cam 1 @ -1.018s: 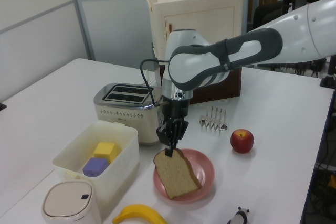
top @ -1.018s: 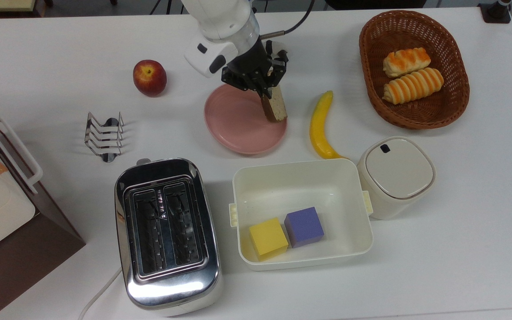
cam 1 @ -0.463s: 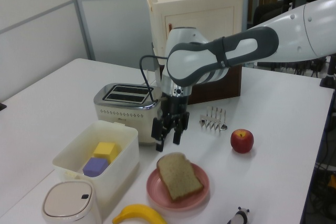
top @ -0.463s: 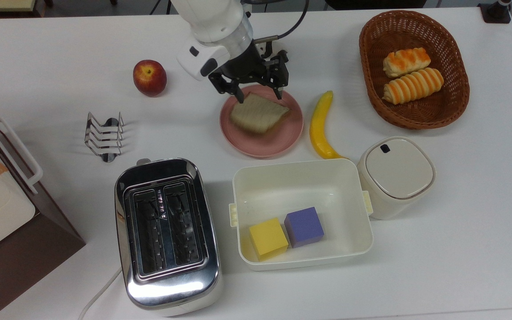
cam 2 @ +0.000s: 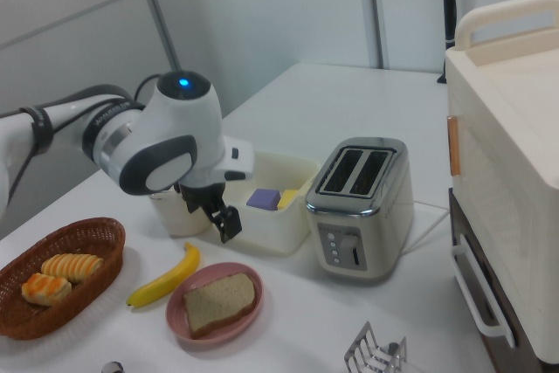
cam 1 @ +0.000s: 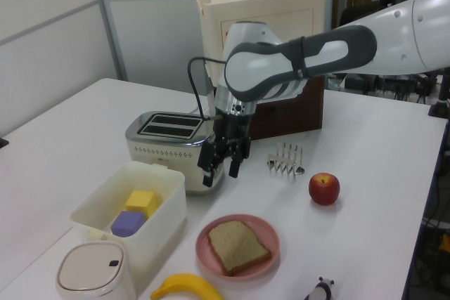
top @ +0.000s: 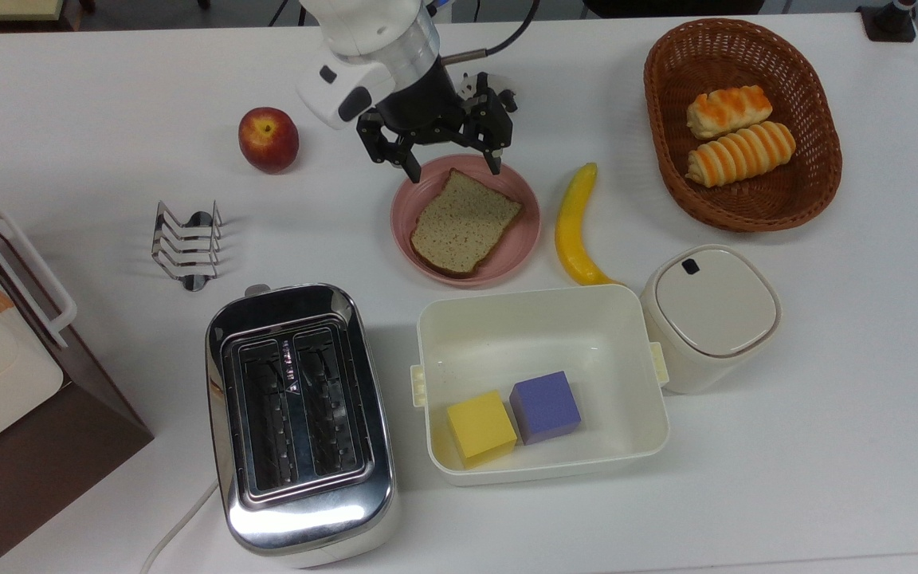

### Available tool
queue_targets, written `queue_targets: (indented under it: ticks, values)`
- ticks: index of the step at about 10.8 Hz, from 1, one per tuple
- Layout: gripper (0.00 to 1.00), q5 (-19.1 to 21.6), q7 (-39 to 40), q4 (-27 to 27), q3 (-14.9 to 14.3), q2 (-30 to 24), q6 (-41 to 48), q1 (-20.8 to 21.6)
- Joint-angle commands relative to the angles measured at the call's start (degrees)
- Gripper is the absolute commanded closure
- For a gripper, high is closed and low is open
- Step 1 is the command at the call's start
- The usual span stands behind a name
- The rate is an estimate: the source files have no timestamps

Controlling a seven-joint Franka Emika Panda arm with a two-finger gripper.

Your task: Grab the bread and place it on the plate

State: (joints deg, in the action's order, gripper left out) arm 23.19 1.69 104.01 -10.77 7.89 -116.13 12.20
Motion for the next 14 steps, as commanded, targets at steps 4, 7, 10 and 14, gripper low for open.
queue_targets:
  ticks: [4,7,10,14]
  values:
    - [0.0,-25.5,-7.7,-7.2,3.5,-3.9,15.2,-5.0]
    - [0.0,-26.1,-6.5,-8.8,3.5,-6.0,19.4,-8.9]
    - [0.0,-25.1,-4.8,-9.1,3.5,-5.7,19.6,-10.4]
    - [0.0,-25.6,-4.5,-9.1,4.7,-5.4,20.2,-11.1]
